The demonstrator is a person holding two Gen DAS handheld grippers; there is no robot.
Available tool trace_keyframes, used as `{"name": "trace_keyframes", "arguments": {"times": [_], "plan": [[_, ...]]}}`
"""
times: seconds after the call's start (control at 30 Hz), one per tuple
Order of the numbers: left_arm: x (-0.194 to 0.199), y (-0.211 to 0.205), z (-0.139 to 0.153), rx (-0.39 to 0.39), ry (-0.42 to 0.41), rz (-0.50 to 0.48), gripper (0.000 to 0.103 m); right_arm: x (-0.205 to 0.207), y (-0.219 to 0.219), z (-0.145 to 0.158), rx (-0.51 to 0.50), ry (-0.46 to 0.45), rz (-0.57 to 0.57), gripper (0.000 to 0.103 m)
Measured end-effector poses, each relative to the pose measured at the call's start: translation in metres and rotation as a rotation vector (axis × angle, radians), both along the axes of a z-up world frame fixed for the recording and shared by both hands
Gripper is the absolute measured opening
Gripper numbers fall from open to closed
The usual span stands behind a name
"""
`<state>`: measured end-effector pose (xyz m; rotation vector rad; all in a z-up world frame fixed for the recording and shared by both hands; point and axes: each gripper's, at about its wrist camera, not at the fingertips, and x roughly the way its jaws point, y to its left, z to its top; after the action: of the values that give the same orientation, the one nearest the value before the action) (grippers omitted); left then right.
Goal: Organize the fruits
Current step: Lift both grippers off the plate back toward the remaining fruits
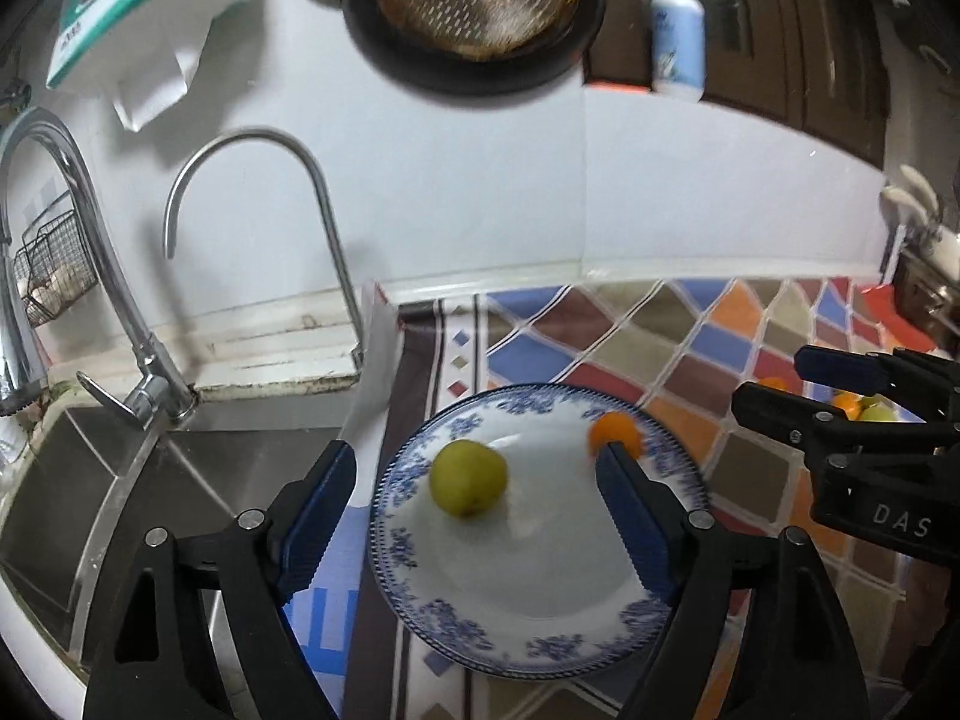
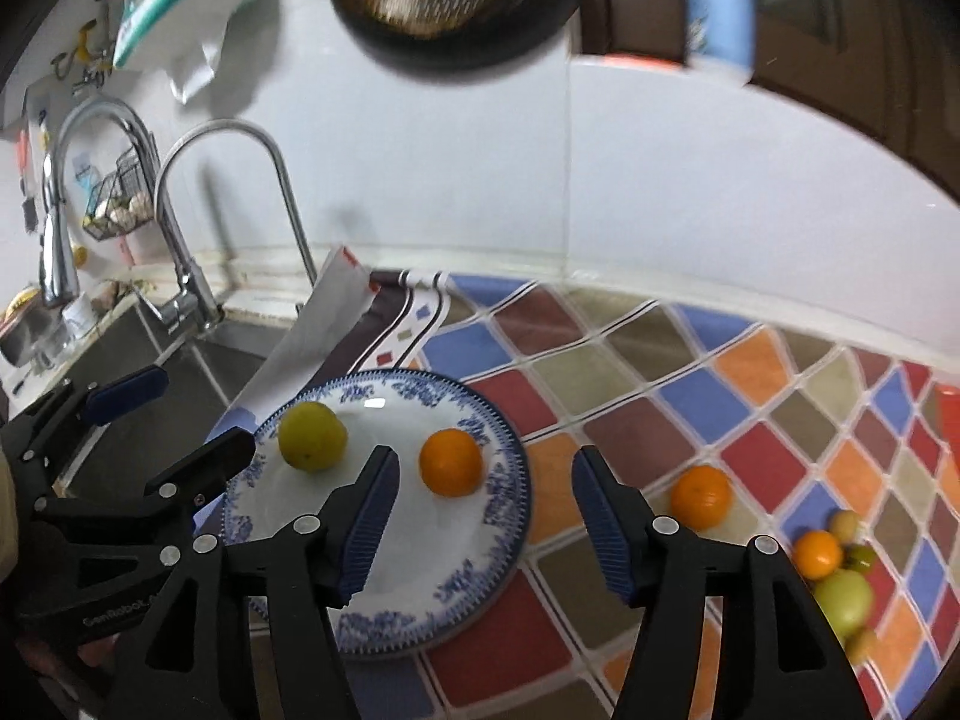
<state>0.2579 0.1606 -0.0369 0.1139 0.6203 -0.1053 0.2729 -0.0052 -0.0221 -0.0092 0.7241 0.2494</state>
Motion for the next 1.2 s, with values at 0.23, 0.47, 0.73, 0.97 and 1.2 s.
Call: {"name": "trace_keyframes", "arguments": {"times": [0.23, 0.47, 0.73, 0.97, 1.2], "plan": [[-0.030, -0.026, 0.018, -0.009, -0.068, -0.082, 0.088, -0.040, -0.028, 0.025, -0.014, -0.066, -0.100, 0.067], [-0.059, -0.058, 0.031, -0.019, -0.114, -0.138, 0.091, -0.080, -0.062, 0.038, -0.024, -0.109, -0.159, 0.067], [-0.089, -0.107, 0.038, -0.027, -0.142, -0.142, 0.093, -0.111, -0.108, 0.046, -0.031, -0.148, -0.187, 0.069], [-0.107, -0.150, 0.037, -0.019, -0.148, -0.144, 0.093, -0.127, -0.155, 0.043, -0.017, -0.143, -0.178, 0.069], [-0.110, -0.192, 0.025, -0.020, -0.128, -0.169, 0.093, -0.133, -0.194, 0.034, -0.026, -0.133, -0.170, 0.069]]}}
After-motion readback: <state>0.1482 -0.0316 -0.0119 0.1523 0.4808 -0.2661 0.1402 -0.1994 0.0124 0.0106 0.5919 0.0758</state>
